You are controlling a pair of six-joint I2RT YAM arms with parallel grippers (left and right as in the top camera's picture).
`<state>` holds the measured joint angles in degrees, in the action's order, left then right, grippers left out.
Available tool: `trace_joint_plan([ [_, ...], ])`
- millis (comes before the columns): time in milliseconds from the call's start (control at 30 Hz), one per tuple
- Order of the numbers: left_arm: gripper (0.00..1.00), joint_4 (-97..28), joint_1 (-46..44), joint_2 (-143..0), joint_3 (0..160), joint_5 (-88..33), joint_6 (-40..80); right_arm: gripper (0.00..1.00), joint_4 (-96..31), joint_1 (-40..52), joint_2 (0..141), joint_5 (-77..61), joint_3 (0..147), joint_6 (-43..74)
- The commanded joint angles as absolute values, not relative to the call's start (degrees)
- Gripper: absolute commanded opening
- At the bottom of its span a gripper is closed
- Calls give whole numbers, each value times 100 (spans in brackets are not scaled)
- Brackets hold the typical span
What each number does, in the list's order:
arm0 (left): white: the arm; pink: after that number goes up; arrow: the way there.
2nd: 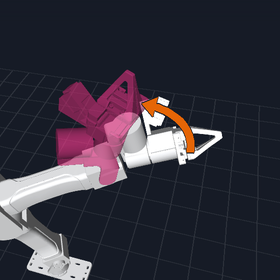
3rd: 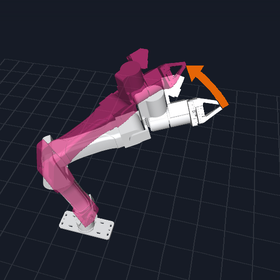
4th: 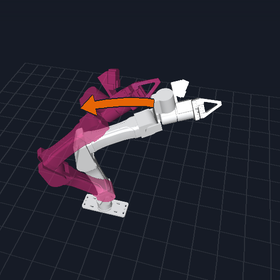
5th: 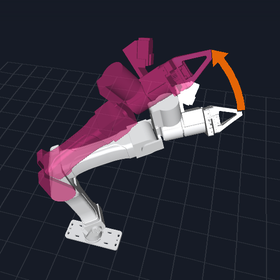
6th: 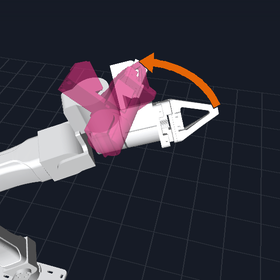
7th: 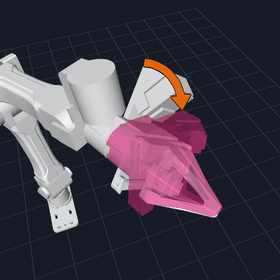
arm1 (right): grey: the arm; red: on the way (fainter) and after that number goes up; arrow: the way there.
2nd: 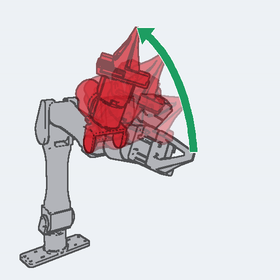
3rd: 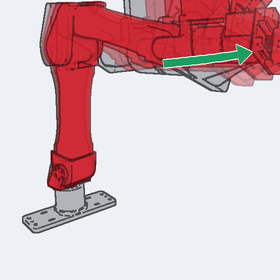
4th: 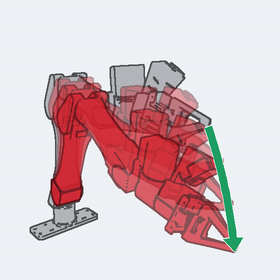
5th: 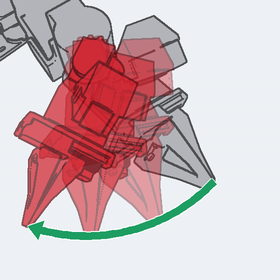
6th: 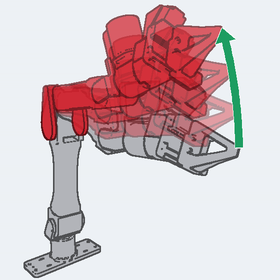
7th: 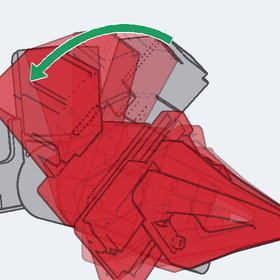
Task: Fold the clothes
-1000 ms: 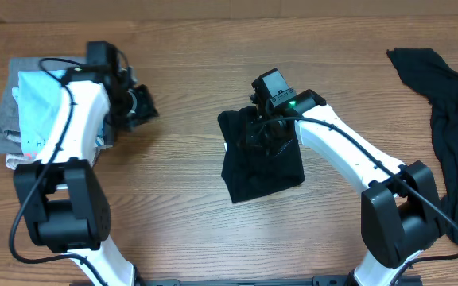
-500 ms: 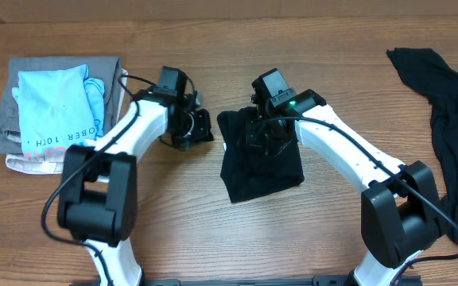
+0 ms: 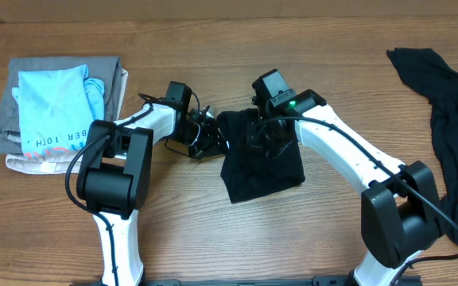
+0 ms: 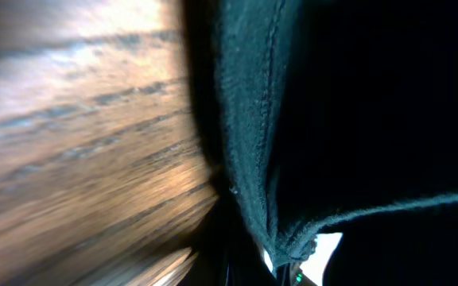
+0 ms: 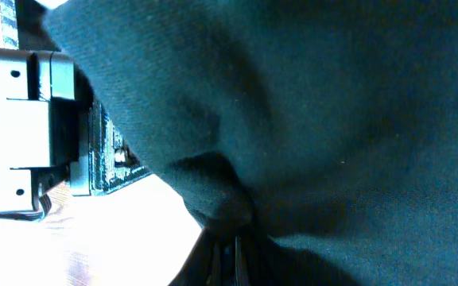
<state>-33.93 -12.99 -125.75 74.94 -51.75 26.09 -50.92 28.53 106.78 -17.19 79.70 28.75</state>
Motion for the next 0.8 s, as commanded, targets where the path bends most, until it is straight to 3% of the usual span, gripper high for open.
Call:
trace_joint_plan([
  [0,4,-3426,-1319,-12899,7402,-4646,2679,4,-5212,2875,10656,-1815,8025,2923],
  [233,4,-3446,-1321,-12899,7402,-4508,2681,4,-5739,2856,10656,-2121,8532,2930],
  [767,4,-3522,-1321,-12899,7402,-4211,2637,4,-5406,2904,10702,-1911,8547,3610],
])
